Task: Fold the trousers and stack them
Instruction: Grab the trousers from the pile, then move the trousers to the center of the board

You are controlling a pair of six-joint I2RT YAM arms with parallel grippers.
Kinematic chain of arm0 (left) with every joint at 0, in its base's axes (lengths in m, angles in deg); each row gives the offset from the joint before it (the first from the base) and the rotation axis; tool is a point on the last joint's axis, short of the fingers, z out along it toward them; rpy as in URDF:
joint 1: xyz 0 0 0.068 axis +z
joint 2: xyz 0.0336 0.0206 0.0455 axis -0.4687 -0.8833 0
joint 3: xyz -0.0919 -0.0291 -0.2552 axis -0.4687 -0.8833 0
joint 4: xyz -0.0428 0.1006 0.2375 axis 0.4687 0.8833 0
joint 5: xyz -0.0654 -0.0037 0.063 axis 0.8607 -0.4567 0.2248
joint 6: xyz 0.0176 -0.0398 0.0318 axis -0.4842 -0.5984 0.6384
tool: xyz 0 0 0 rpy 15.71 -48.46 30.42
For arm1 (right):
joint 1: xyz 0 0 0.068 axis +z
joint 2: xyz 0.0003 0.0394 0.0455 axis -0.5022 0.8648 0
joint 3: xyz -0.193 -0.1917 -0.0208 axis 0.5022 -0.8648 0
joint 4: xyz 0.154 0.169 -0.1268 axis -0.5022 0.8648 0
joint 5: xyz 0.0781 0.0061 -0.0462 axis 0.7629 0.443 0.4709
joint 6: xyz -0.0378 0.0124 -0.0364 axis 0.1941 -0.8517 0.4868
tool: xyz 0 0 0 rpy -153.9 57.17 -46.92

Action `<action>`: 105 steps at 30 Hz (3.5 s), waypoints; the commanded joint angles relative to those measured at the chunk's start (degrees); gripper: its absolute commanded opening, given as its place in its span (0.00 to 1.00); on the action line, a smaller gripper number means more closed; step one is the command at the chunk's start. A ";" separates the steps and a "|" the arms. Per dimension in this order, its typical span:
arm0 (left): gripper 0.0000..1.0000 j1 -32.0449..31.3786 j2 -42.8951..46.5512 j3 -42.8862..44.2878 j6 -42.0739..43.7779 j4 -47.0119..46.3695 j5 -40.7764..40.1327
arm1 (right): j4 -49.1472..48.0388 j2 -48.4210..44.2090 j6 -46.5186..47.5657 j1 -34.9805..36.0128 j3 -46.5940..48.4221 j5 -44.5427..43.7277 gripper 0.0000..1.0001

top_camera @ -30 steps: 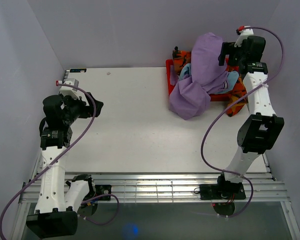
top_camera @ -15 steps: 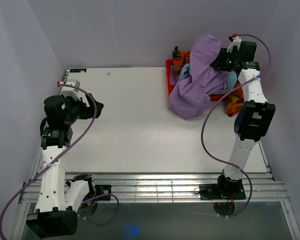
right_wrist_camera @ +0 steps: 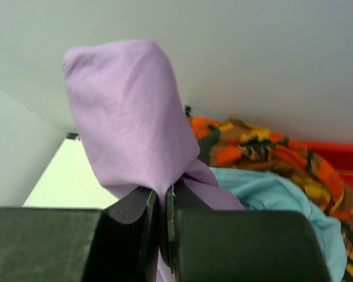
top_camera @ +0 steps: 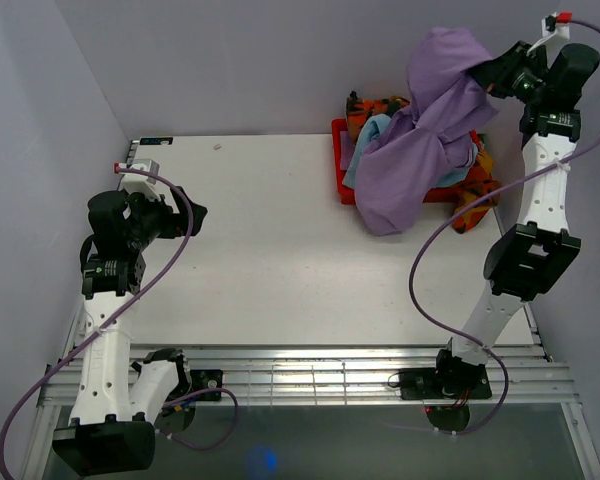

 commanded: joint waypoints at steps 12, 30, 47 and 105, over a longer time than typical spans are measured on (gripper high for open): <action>0.98 0.10 1.24 2.66 -1.22 -0.19 -2.63 | -34.12 -17.16 -20.66 0.06 6.59 -5.46 0.08; 0.98 0.10 1.42 4.16 -3.15 -0.81 -3.86 | -45.81 -31.67 -23.12 0.41 1.50 -12.76 0.08; 0.98 0.10 1.50 5.04 -3.24 -0.90 -2.98 | -49.42 -34.22 -25.75 0.33 5.97 -17.60 0.08; 0.92 0.10 -5.43 6.53 10.12 6.04 9.84 | -19.03 -10.05 9.38 56.58 -33.32 -7.05 0.72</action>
